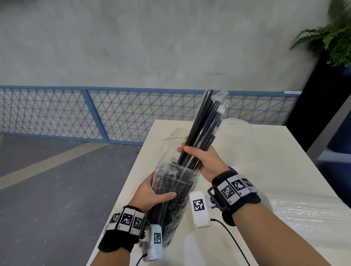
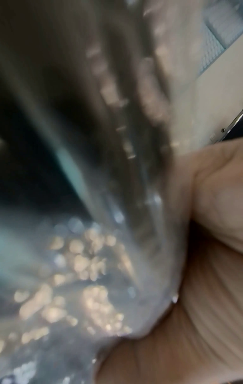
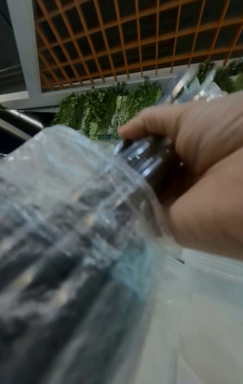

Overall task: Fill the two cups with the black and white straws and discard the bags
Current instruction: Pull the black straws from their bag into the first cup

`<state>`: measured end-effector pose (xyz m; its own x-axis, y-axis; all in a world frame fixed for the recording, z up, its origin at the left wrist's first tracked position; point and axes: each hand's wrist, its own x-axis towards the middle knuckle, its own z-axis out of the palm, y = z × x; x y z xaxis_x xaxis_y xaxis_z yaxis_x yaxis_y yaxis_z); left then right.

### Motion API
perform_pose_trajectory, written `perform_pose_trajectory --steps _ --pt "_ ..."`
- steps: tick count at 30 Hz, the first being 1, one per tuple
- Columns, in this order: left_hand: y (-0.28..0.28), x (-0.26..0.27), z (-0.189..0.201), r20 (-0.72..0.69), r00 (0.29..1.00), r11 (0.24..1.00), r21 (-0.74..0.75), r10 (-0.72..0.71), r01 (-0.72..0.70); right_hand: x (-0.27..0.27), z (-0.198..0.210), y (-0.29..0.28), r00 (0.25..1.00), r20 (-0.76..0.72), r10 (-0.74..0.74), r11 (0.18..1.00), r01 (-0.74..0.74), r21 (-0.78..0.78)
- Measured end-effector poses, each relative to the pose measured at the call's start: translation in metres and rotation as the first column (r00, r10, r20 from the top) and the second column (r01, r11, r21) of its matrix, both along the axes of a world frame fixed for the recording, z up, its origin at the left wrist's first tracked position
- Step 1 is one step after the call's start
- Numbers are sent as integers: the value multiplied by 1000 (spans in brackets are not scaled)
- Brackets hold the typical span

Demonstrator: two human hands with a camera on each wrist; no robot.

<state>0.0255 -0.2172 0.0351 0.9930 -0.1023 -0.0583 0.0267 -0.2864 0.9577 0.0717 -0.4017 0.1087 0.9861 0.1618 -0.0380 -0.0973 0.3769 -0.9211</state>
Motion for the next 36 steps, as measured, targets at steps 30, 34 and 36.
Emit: perform_pose_trajectory --steps 30,34,36 --pt "19 13 -3 19 901 887 -184 434 -423 56 43 -44 662 -85 -745 627 738 250" --pt "10 16 -1 67 897 888 -193 437 -418 54 26 -26 718 133 -683 729 682 62" --pt "4 19 -1 84 903 897 -183 422 -402 52 7 -14 759 211 -616 766 639 -64"
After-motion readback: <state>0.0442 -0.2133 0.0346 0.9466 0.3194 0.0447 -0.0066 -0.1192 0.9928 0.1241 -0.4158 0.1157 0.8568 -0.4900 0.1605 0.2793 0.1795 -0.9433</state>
